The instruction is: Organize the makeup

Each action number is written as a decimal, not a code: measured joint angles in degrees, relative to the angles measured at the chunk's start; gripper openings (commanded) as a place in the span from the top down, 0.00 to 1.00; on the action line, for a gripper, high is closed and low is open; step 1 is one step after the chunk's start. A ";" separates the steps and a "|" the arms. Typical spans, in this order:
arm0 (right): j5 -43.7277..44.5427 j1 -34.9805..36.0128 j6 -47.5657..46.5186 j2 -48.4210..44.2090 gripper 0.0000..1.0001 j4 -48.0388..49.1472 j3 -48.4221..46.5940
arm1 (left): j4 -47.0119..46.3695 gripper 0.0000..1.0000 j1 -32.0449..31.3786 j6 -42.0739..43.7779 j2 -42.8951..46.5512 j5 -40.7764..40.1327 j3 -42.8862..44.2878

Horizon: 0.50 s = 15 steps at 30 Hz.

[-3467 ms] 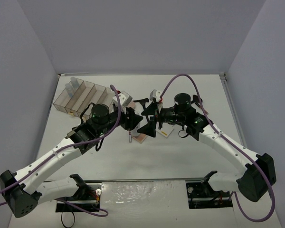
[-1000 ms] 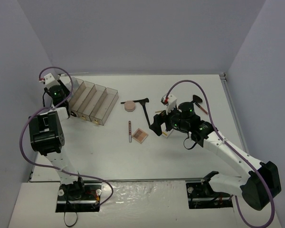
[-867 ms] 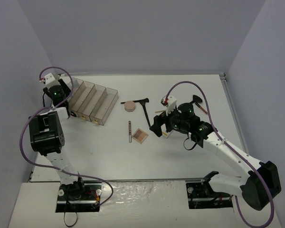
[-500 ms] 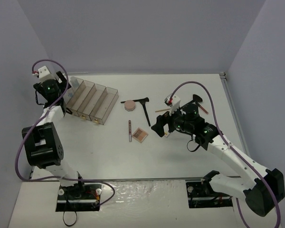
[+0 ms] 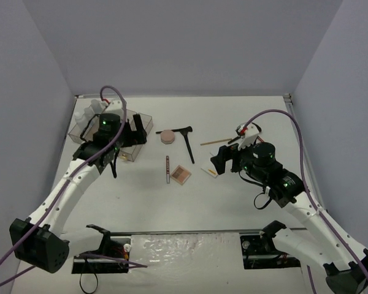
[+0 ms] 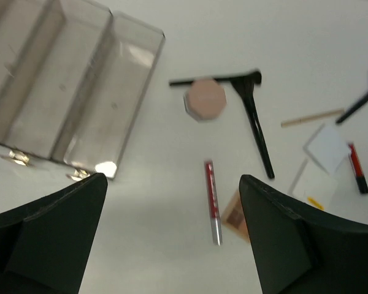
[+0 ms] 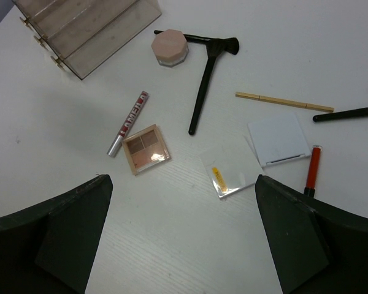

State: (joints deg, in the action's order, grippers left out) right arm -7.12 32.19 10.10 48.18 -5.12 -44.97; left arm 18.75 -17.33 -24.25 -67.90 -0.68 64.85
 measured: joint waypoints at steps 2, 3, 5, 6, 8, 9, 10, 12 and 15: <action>0.42 0.00 0.60 -1.28 0.00 -0.41 0.07 | 3.93 0.17 -4.64 -2.58 0.06 -0.49 -2.21; 0.54 -0.01 0.81 -1.76 0.00 -0.52 0.22 | 5.63 0.19 -6.87 -3.76 -0.57 -1.03 -2.72; 0.68 -0.02 1.25 -2.42 0.00 -0.85 0.60 | 7.87 0.23 -10.27 -5.58 -2.39 -2.10 -2.92; 0.70 0.00 1.48 -2.60 0.00 -1.03 0.79 | 8.50 0.24 -11.77 -6.39 -3.45 -2.52 -2.92; 0.70 -0.03 1.89 -2.76 0.00 -1.54 1.32 | 9.17 0.28 -13.33 -7.86 -6.67 -2.93 -2.30; 0.70 -0.03 2.04 -2.82 0.00 -1.88 1.58 | 9.34 0.31 -13.74 -8.47 -8.39 -3.12 -1.84; 0.70 -0.03 2.18 -2.90 0.00 -2.18 1.81 | 9.40 0.34 -14.05 -9.05 -10.19 -3.30 -1.39; 0.69 -0.03 2.40 -3.14 0.00 -2.67 2.22 | 9.17 0.41 -14.37 -10.16 -14.23 -3.58 -0.47; 0.69 -0.02 2.54 -4.00 0.00 -3.14 2.67 | 8.40 0.48 -14.79 -11.46 -20.91 -3.59 1.33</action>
State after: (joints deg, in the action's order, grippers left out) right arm -6.42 32.17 12.64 44.18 -8.27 -42.30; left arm 27.15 -32.12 -35.71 -88.81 -4.27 66.18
